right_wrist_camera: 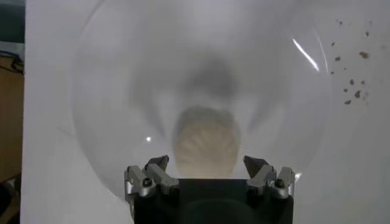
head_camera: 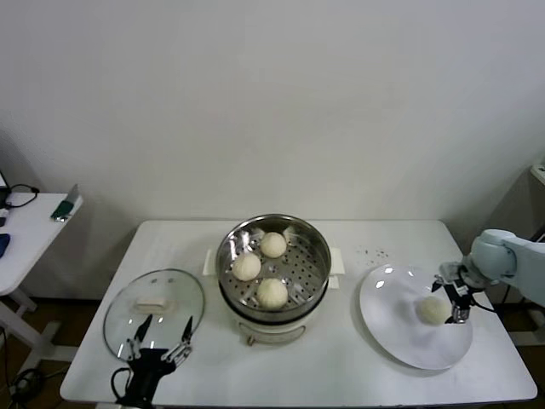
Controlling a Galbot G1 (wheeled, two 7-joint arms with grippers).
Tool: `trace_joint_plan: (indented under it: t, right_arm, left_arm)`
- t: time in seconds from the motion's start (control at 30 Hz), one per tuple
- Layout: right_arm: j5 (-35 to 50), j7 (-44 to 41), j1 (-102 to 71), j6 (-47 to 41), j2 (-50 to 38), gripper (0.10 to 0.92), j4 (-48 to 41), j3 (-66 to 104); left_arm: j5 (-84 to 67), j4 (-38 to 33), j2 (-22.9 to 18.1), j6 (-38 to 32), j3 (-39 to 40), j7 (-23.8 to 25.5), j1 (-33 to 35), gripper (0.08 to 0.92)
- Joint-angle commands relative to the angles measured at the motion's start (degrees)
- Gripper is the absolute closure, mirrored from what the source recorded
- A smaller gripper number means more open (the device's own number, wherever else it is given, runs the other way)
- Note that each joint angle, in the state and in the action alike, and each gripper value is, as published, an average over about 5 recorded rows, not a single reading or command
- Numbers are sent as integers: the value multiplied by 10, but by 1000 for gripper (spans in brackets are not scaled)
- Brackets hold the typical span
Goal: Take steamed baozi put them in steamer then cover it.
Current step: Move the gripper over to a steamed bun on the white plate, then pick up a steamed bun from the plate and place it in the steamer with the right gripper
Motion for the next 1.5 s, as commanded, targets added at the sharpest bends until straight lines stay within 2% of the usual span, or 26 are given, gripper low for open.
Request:
trace_joint_plan:
  t: [0.03, 0.23, 0.57, 0.77, 1.03, 1.27, 1.5]
  right_arm:
    - [-11, 14, -64, -10, 12, 203, -26, 61]
    - [-12, 4, -59, -11, 14, 208, -26, 58]
    - [24, -10, 14, -9, 9, 349, -1, 20]
    - [128, -28, 259, 3, 32, 357, 43, -155]
    - [288, -53, 505, -10, 146, 363, 99, -262]
    - [413, -5, 515, -77, 226, 359, 205, -201]
    - [445, 63, 427, -127, 289, 363, 240, -148]
  left_arm:
    - [-1, 0, 1, 0, -1, 0, 0, 177]
    - [-1, 0, 0, 0, -1, -1, 1, 177]
    - [0, -5, -1, 0, 1, -1, 2, 177]
    - [-2, -10, 3, 1, 0, -1, 3, 177]
    - [-5, -15, 9, 3, 0, 0, 2, 177]
    - [-12, -16, 11, 7, -1, 0, -3, 177]
    - [-16, -16, 12, 7, -3, 0, -4, 177]
